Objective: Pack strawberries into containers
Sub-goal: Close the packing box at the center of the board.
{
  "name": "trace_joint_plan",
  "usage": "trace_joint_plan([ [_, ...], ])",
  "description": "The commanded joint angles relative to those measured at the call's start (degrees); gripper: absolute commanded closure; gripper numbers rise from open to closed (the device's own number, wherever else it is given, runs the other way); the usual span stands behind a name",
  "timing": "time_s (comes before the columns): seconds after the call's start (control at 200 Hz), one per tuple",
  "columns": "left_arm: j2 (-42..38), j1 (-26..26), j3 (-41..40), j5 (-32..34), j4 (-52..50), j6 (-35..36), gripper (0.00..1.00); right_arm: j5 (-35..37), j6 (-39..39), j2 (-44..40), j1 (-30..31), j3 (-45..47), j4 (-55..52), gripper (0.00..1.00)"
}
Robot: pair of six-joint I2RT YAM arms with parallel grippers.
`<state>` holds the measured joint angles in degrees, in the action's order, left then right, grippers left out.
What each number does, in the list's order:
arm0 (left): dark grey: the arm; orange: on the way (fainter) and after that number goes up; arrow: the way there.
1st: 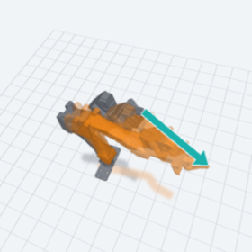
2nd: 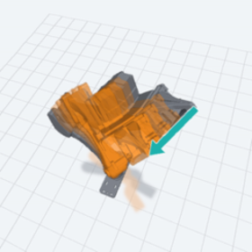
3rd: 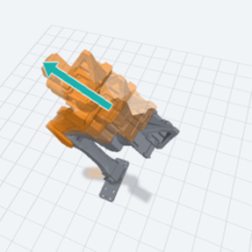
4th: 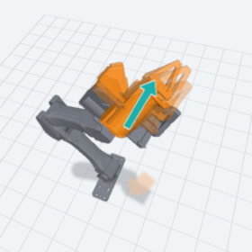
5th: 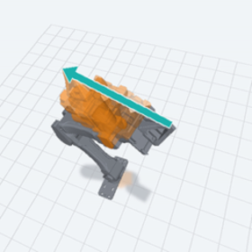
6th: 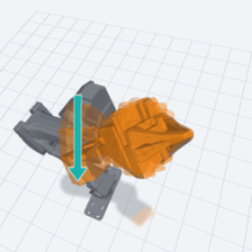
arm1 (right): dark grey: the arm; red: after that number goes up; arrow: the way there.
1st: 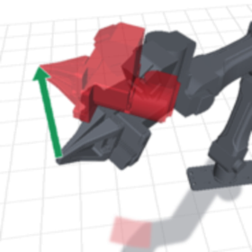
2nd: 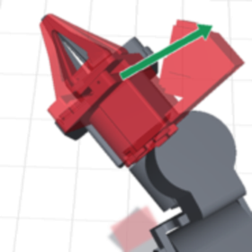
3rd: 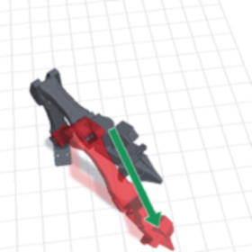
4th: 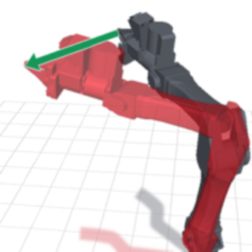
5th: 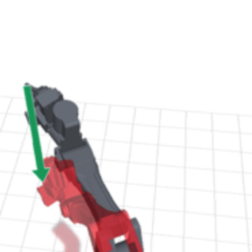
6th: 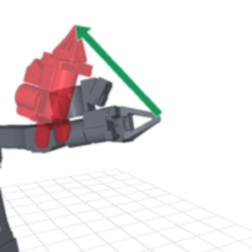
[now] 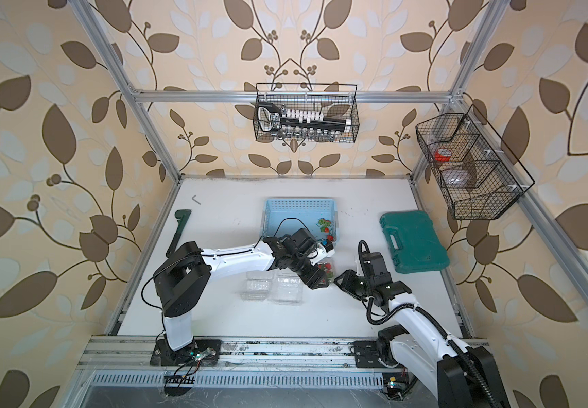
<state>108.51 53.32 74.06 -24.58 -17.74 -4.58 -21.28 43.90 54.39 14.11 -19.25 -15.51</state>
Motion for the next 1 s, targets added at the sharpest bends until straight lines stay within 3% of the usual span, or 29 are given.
trace_joint_plan([
  [0.0,0.3,0.6,0.1,1.0,-0.3,1.0,0.31,-1.5,0.9,0.2,-0.1,1.7,2.1,0.58],
  [0.575,0.4,0.5,0.2,0.8,0.2,0.6,0.32,-1.1,1.2,2.6,-0.1,3.6,5.0,0.72],
  [0.995,0.3,0.6,-0.1,0.6,0.2,0.7,0.32,-0.9,1.7,2.7,-0.1,4.6,5.9,0.77],
])
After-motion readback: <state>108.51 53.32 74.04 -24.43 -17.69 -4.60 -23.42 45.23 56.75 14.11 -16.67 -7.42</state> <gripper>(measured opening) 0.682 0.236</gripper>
